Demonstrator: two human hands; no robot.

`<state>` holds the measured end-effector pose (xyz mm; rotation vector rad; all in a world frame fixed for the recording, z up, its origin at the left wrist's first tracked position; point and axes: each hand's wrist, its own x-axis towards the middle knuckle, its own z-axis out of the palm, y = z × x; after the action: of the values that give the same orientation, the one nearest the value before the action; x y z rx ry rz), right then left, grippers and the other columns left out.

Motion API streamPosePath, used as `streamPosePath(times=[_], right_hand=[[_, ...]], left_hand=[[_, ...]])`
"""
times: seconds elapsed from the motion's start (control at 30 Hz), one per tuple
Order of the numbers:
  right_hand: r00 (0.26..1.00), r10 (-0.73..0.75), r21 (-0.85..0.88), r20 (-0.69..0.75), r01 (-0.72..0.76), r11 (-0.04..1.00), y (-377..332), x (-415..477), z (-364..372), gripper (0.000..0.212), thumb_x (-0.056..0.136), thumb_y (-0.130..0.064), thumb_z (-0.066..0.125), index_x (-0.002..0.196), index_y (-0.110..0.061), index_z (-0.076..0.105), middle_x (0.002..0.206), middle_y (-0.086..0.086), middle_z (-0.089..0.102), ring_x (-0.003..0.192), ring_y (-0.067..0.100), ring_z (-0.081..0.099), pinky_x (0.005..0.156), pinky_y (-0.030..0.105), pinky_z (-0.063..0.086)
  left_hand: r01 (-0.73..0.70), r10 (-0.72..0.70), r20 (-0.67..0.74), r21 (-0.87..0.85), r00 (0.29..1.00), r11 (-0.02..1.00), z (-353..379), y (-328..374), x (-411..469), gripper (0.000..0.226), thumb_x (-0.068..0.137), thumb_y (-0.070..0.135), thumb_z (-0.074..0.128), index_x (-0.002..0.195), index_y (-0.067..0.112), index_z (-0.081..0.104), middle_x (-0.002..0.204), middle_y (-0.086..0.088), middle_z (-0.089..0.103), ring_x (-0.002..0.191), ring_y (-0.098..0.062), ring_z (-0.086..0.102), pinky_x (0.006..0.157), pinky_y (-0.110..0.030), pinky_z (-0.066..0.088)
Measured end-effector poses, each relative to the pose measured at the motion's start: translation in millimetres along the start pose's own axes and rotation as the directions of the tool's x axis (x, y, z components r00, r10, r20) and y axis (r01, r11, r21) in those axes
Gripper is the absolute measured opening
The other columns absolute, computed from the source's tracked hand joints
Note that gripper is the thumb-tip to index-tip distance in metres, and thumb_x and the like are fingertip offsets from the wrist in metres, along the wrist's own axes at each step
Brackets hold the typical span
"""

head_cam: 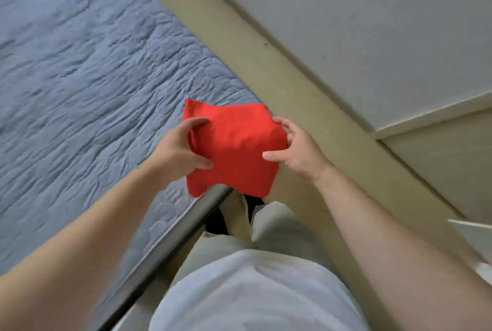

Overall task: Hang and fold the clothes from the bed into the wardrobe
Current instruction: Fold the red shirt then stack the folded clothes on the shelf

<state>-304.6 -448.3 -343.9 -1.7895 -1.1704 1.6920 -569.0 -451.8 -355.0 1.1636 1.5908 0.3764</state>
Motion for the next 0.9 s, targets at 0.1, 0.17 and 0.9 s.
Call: streamPosePath(times=[0.1,0.17,0.9], right_hand=[[0.970,-0.074,-0.170,-0.231,0.035,0.985,-19.2,-66.6,-51.5,0.090,0.068,0.009,0.077,0.147,-0.015,0.042,0.129,0.007,0.063,0.106,0.016,0.066,0.095,0.031,0.053],[0.919,-0.115,-0.224,-0.377,0.029,0.974,-19.7,-107.5,-86.1,0.086,0.068,-0.001,0.078,0.145,-0.020,0.047,0.128,0.002,0.064,0.111,0.016,0.064,0.097,0.031,0.051],[0.009,0.173,0.161,-0.985,0.417,0.895,219.9,-569.3,-487.2,0.047,0.078,-0.055,0.069,0.115,-0.026,0.066,0.110,-0.005,0.073,0.105,0.013,0.068,0.099,0.044,0.051]], left_hand=[[-0.201,0.183,0.085,0.351,0.979,0.915,28.7,88.0,-8.0,0.102,0.050,0.011,0.090,0.142,0.033,0.049,0.111,0.003,0.055,0.094,-0.015,0.056,0.075,-0.022,0.042],[-0.330,0.282,0.173,0.451,0.944,0.829,58.4,138.6,-14.2,0.103,0.052,0.011,0.089,0.144,0.029,0.047,0.110,0.002,0.054,0.098,-0.019,0.055,0.079,-0.026,0.042],[-0.829,0.561,0.794,-0.138,0.234,0.542,645.0,516.6,-258.1,0.036,0.070,0.017,0.089,0.101,0.016,0.071,0.100,-0.003,0.073,0.095,-0.020,0.066,0.085,-0.031,0.053]])
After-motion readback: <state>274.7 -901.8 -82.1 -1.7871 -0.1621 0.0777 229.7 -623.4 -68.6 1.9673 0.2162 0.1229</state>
